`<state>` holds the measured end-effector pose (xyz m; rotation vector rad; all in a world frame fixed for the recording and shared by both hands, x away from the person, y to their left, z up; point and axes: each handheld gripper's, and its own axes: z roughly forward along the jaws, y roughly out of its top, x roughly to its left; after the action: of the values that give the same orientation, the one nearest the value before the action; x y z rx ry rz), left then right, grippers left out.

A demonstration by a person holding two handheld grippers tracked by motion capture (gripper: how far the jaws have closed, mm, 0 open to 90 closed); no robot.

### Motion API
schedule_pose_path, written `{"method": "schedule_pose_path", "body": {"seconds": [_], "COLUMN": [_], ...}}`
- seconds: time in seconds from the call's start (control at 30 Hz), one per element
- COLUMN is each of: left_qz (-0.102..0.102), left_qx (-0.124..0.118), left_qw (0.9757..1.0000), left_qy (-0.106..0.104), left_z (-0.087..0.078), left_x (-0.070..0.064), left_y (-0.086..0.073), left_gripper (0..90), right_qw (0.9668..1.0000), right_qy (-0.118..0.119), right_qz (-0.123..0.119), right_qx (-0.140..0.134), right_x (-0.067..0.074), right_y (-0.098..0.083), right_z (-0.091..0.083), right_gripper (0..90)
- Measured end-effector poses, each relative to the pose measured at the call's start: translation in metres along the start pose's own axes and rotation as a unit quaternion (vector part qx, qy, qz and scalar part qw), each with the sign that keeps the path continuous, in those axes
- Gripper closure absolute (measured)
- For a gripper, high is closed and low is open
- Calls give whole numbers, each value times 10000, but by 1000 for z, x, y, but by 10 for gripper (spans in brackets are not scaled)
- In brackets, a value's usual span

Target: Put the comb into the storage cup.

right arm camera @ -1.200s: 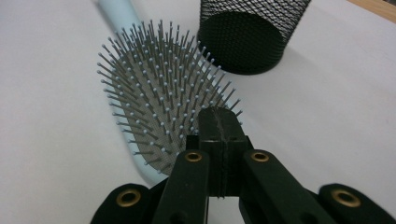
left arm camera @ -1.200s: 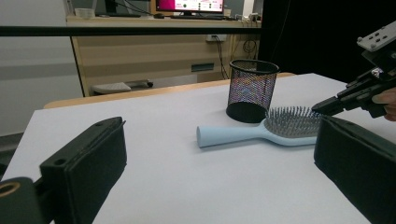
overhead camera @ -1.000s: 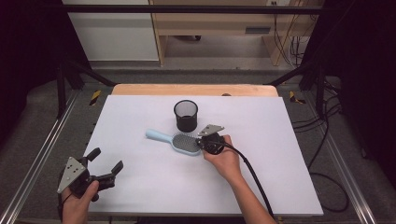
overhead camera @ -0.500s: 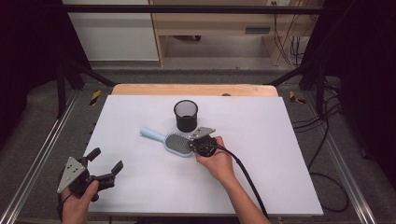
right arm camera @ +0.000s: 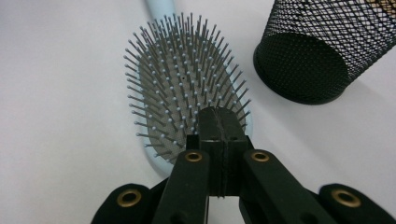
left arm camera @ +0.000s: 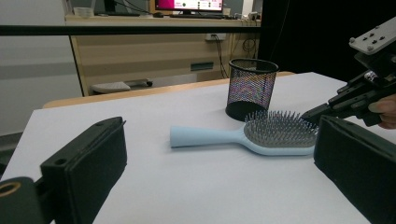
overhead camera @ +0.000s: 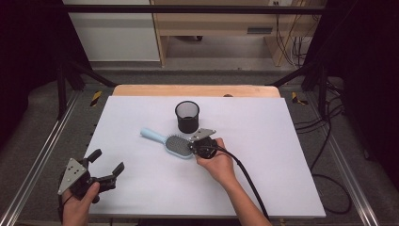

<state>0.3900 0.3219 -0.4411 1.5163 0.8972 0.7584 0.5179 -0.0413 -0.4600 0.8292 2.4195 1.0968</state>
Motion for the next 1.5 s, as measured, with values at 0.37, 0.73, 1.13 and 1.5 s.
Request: {"method": "schedule_pose_path", "body": {"seconds": [0.37,0.73,1.13,1.5], "left_qz": [-3,5,-4,0], "left_qx": [6,27,42,66], "left_qw": [10000,10000,10000,10000], "left_qy": [-3,-14,-30,-42], "left_z": [0,1,1,1], "left_x": [0,-1,0,0], "left_y": [0,0,0,0], "left_gripper": [26,27,27,28], "right_qw": [10000,10000,9999,9998], "right_qy": [30,83,119,171], "right_qz": [21,11,-14,-25], "right_qx": [42,34,61,50], "right_x": [1,3,5,9], "right_y": [1,2,3,5], "right_z": [1,0,1,2], "right_gripper": [900,900,900,900]}}
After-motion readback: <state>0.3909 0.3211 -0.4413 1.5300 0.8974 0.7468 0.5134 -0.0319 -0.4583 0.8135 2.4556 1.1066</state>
